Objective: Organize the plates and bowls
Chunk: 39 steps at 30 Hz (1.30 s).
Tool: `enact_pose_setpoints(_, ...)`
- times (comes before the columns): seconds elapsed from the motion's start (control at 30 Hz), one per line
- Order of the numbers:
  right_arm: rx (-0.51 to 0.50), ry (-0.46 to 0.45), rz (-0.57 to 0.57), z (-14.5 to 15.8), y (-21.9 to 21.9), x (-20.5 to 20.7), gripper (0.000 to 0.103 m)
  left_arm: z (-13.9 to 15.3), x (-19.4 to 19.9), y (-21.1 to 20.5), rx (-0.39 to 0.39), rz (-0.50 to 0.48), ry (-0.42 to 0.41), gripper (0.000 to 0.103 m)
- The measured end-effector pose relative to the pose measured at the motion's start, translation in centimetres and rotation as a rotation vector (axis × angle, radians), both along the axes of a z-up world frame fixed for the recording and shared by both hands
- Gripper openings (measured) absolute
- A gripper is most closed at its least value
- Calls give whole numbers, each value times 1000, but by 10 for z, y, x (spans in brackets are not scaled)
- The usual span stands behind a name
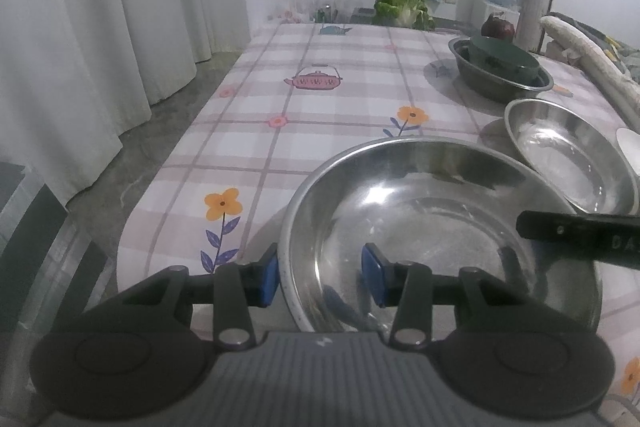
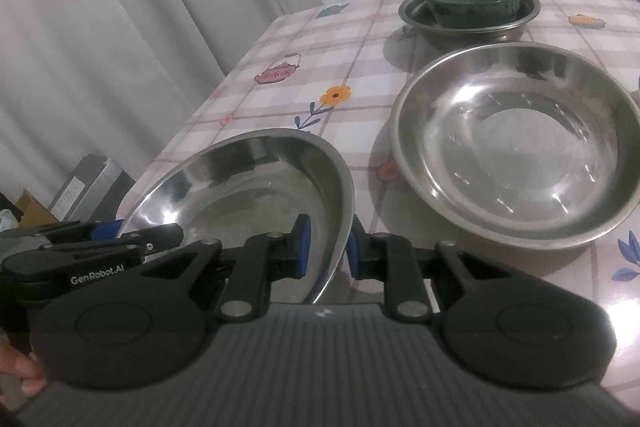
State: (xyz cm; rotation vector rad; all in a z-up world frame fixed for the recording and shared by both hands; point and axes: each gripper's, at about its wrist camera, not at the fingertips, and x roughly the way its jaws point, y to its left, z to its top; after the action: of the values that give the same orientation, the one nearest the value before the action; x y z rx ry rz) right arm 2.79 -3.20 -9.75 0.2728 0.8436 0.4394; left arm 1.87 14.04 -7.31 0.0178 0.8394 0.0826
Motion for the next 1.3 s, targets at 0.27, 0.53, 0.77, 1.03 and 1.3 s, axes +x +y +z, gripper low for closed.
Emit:
enact_pose_setpoints(0.27, 22, -22, 3, 7, -1, -1, 19, 14, -3, -3, 25, 4, -23, 44)
enact_pose_setpoints(0.53, 54, -51, 2, 21, -11, -1, 19, 35, -4, -14, 59, 1, -70, 44)
enact_pose_setpoints(0.77, 83, -79, -23, 32, -33, -3, 19, 49, -3, -35, 86, -25, -98, 44)
enact_pose_setpoints(1.03, 112, -101, -62, 39, -69, -9, 19, 61, 1, -69, 109, -62, -123, 44)
enact_pose_setpoints(1.3, 123, -117, -111, 44, -112, -17, 20, 63, 9, -109, 115, -111, -132, 44)
